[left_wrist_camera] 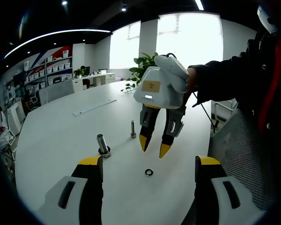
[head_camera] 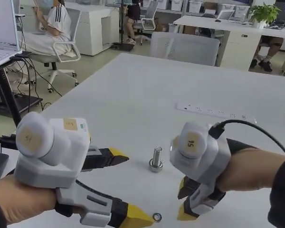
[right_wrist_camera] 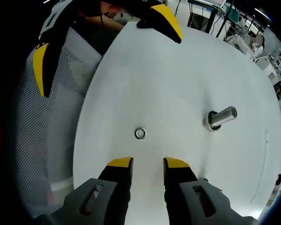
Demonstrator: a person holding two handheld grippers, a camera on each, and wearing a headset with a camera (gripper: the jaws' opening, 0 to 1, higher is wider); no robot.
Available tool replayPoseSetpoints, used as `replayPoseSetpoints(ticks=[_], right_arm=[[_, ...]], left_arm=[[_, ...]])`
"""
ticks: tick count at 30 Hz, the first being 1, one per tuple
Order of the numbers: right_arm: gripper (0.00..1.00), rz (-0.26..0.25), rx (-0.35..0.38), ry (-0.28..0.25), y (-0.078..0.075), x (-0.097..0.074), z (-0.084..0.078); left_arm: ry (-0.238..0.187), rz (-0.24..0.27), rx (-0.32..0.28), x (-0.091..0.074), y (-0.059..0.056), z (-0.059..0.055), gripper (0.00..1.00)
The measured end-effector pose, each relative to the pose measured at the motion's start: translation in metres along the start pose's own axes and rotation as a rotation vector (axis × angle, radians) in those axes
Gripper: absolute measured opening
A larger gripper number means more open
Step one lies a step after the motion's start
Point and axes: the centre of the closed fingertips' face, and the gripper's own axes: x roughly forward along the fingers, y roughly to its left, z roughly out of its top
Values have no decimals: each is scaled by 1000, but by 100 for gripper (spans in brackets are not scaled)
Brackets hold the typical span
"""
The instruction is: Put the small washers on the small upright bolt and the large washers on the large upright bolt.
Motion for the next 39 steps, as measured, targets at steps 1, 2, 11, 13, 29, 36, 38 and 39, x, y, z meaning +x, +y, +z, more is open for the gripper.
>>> replayPoseSetpoints(ticks=[1,2,11,13,29,36,38,39], right_arm=[[28,4,-3,1,1,1,1],[28,6,-10,0,2,3,4],[26,31,-50,-9,10,18,21],[25,31,-54,-7,10,21,22],[21,37,-85,12,11,32,24],[18,24,-115,17,11,32,25],[17,23,-123,17,11,32,26],[17,22,-126,17,11,32,26]], left_arm=[[1,-1,0,0,0,0,80],[0,0,-1,0,0,-1,80],[3,3,-8,-3,0,-5,80],[3,4,-9,-3,0,-5,80],[0,6,-15,-4,0,-8,80],[-3,7,-16,-5,-1,-7,80],[-5,7,-17,-5,-1,-6,80],[-5,8,-17,-5,0,-6,80]])
